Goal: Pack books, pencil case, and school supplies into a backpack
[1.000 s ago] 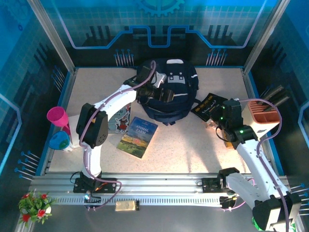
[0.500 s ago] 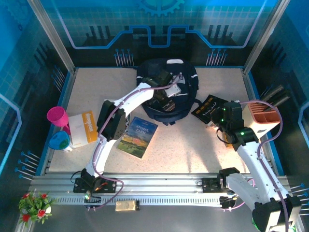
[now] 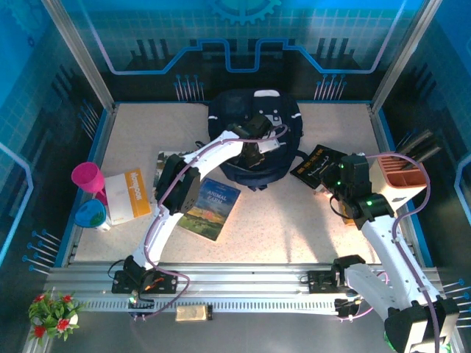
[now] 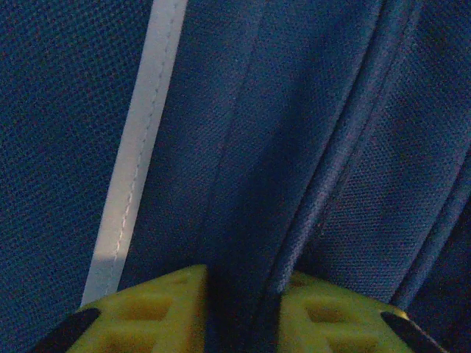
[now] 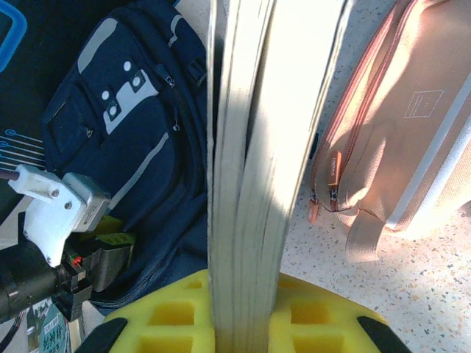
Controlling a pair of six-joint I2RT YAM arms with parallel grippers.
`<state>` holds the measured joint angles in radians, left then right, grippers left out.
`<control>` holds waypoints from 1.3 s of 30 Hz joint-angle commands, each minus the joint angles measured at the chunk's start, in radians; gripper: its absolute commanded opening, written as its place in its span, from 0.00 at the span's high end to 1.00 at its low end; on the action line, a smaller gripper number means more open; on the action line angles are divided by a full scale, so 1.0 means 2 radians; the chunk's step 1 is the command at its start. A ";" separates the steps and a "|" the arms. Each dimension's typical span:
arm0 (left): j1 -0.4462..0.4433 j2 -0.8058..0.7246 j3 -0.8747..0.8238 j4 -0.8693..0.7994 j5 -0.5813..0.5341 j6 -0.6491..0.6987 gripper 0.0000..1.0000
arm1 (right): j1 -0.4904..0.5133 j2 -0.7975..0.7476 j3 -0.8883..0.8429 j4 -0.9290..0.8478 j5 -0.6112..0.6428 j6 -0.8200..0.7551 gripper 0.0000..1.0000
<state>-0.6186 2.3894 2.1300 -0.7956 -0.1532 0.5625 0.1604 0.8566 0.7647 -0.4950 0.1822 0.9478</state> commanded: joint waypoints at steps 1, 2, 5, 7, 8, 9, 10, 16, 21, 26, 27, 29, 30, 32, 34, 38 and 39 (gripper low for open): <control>0.001 -0.023 0.017 0.018 -0.004 0.007 0.80 | -0.009 -0.004 0.011 0.018 0.015 -0.013 0.94; 0.001 -0.028 0.016 0.021 -0.006 0.009 0.81 | -0.009 -0.003 0.012 0.018 0.017 -0.018 0.93; 0.002 -0.044 0.014 0.029 -0.002 0.009 0.86 | -0.008 -0.004 0.019 0.014 0.020 -0.029 0.93; 0.001 -0.055 0.014 0.034 0.004 0.005 0.89 | -0.009 -0.009 0.024 0.010 0.023 -0.036 0.93; 0.001 -0.061 0.013 0.038 0.007 0.002 0.90 | -0.009 -0.012 0.027 0.008 0.026 -0.040 0.93; 0.001 -0.068 0.011 0.044 0.008 -0.002 0.91 | -0.010 -0.017 0.030 0.006 0.028 -0.045 0.93; 0.001 -0.074 0.008 0.049 0.010 -0.005 0.92 | -0.010 -0.020 0.033 0.004 0.030 -0.047 0.93; 0.001 -0.107 0.003 0.088 -0.008 -0.026 0.95 | -0.027 -0.034 0.055 -0.008 0.000 -0.058 0.94; 0.001 -0.128 0.007 0.131 -0.023 -0.066 0.99 | -0.041 -0.046 0.055 0.011 -0.042 -0.049 0.94; 0.000 -0.148 0.009 0.165 -0.012 -0.126 1.00 | -0.046 -0.027 0.047 0.067 -0.116 -0.015 0.94; -0.001 -0.151 0.010 0.171 -0.015 -0.141 1.00 | -0.046 -0.021 0.042 0.086 -0.130 -0.002 0.94; -0.003 -0.153 0.019 0.172 -0.015 -0.165 1.00 | -0.046 -0.007 0.030 0.121 -0.157 0.025 0.94; -0.004 -0.152 0.026 0.168 -0.011 -0.174 1.00 | -0.045 0.001 0.025 0.139 -0.165 0.038 0.94; -0.008 -0.150 0.041 0.157 -0.004 -0.186 1.00 | -0.039 0.018 0.017 0.169 -0.172 0.056 0.94; -0.013 -0.151 0.048 0.153 -0.001 -0.193 1.00 | -0.034 0.034 0.011 0.200 -0.171 0.071 0.94; -0.021 -0.151 0.061 0.148 0.001 -0.211 1.00 | -0.020 0.075 0.003 0.273 -0.163 0.104 0.94; -0.023 -0.152 0.063 0.148 0.000 -0.214 1.00 | -0.016 0.085 0.002 0.288 -0.158 0.111 0.94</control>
<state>-0.6395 2.1727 2.1765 -0.5957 -0.1791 0.2047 0.1032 1.0054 0.7643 -0.1555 -0.1173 1.0962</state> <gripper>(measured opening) 0.063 0.147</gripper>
